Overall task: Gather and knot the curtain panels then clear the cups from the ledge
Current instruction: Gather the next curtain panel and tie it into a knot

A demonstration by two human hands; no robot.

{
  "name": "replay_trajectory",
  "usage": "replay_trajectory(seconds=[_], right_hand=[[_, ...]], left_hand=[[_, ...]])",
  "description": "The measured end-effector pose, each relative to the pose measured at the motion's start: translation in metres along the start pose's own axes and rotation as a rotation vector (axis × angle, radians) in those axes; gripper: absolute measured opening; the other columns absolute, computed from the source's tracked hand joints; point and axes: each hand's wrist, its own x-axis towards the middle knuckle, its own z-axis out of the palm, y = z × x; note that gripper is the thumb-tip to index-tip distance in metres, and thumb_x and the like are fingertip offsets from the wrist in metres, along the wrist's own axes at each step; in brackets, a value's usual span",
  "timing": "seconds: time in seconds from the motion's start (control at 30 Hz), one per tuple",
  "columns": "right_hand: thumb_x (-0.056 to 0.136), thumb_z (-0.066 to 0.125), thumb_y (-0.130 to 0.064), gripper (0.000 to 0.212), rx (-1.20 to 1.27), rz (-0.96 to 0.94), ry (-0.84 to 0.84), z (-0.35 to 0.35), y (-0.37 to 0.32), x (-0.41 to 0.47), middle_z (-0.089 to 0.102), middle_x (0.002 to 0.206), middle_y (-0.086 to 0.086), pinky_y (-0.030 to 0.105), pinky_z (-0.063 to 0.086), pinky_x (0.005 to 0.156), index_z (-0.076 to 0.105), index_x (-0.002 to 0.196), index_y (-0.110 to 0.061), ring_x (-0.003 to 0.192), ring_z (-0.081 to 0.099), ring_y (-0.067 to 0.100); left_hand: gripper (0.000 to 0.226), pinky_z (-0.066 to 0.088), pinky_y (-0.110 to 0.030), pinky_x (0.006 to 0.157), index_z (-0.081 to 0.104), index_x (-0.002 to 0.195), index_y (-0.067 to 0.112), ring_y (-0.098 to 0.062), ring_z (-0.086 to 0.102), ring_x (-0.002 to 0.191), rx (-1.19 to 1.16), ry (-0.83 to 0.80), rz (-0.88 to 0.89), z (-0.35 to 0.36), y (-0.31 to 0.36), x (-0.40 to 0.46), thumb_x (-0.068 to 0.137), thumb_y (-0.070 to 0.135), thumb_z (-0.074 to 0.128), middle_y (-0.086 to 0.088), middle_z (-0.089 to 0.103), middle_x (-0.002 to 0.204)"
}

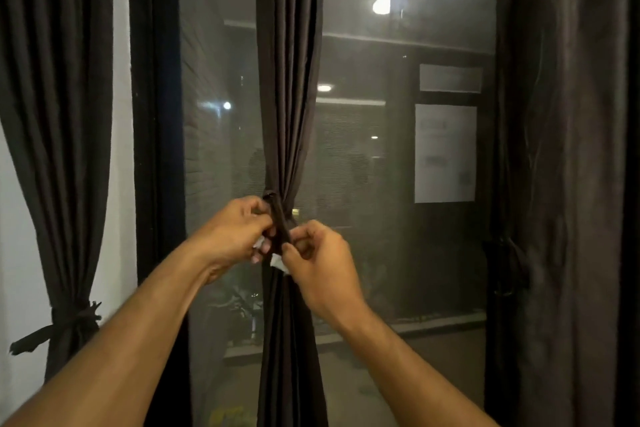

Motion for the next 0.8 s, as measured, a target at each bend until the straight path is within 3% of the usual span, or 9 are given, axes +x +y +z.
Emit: replay_trajectory(seconds=[0.1,0.17,0.3,0.43,0.5,0.57,0.63,0.7,0.8], right_hand=[[0.093,0.064,-0.018,0.006,-0.195,-0.104,-0.038,0.009,-0.001,-0.004,0.07,0.082,-0.009,0.039,0.056,0.067,0.064,0.095,-0.024,0.073,0.065,0.009],[0.094,0.063,-0.02,0.005,-0.234,-0.109,-0.031,0.011,-0.004,-0.002,0.072,0.085,-0.007,0.04,0.056,0.067,0.066,0.095,-0.023,0.076,0.066,0.012],[0.094,0.064,-0.019,0.016,-0.239,-0.032,-0.011,0.012,-0.008,0.005,0.064,0.069,-0.008,0.034,0.049,0.057,0.063,0.079,-0.026,0.061,0.06,0.013],[0.092,0.061,-0.005,0.019,0.411,0.34,0.024,0.01,-0.022,0.016,0.077,0.084,0.017,0.029,0.052,0.056,0.068,0.077,-0.014,0.067,0.069,0.022],[0.091,0.06,-0.01,0.013,0.663,0.47,-0.039,0.003,-0.027,0.02,0.077,0.085,0.013,0.031,0.055,0.068,0.072,0.085,-0.01,0.077,0.073,0.021],[0.09,0.065,-0.02,0.014,0.727,0.536,-0.065,0.001,-0.03,0.022,0.078,0.084,0.008,0.034,0.056,0.075,0.075,0.09,-0.01,0.08,0.075,0.017],[0.088,0.075,-0.022,0.015,0.724,0.552,-0.014,0.007,-0.035,0.025,0.078,0.082,0.004,0.03,0.054,0.069,0.077,0.094,-0.009,0.075,0.074,0.013],[0.087,0.075,-0.011,0.01,0.774,0.589,0.09,0.013,-0.041,0.03,0.078,0.084,0.009,0.027,0.047,0.061,0.076,0.094,-0.005,0.07,0.07,0.016],[0.084,0.067,0.001,0.011,0.83,0.638,0.195,0.016,-0.043,0.039,0.071,0.077,0.01,0.027,0.039,0.053,0.074,0.091,-0.001,0.058,0.06,0.016]], left_hand=[[0.021,0.025,-0.025,0.041,0.057,0.097,0.002,-0.012,0.037,0.048,-0.109,0.038,-0.035,0.011,0.007,-0.003,0.098,0.008,0.037,-0.016,0.052,0.086],[0.022,0.023,-0.024,0.043,0.055,0.085,0.004,-0.012,0.034,0.045,-0.178,0.067,-0.051,0.016,0.014,-0.005,0.096,0.018,0.042,-0.015,0.053,0.073],[0.028,0.031,-0.024,0.04,0.061,0.081,0.008,-0.011,0.041,0.041,0.177,0.16,0.017,0.022,0.019,-0.007,0.099,0.03,0.06,-0.006,0.051,0.058],[0.028,0.035,-0.024,0.042,0.064,0.086,-0.001,-0.011,0.045,0.042,0.213,0.214,0.061,0.02,0.018,-0.008,0.099,0.024,0.06,-0.008,0.053,0.059],[0.033,0.04,-0.027,0.048,0.067,0.087,-0.005,-0.012,0.048,0.046,0.233,0.214,0.059,0.012,0.013,-0.008,0.098,0.026,0.064,-0.006,0.056,0.057],[0.03,0.042,-0.035,0.056,0.071,0.078,0.005,-0.015,0.049,0.049,0.259,0.235,0.07,0.005,0.009,-0.009,0.094,0.03,0.069,-0.001,0.055,0.05],[0.032,0.04,-0.038,0.058,0.069,0.066,0.01,-0.016,0.046,0.049,0.256,0.265,0.093,0.004,0.006,-0.012,0.092,0.029,0.072,0.0,0.053,0.047],[0.031,0.039,-0.033,0.052,0.071,0.073,0.001,-0.017,0.047,0.048,0.181,0.301,0.088,0.008,0.004,-0.014,0.091,0.026,0.074,-0.009,0.059,0.053],[0.023,0.038,-0.026,0.044,0.072,0.086,-0.008,-0.019,0.051,0.051,-0.131,0.328,0.029,0.01,0.0,-0.019,0.091,0.014,0.073,-0.023,0.068,0.069]])
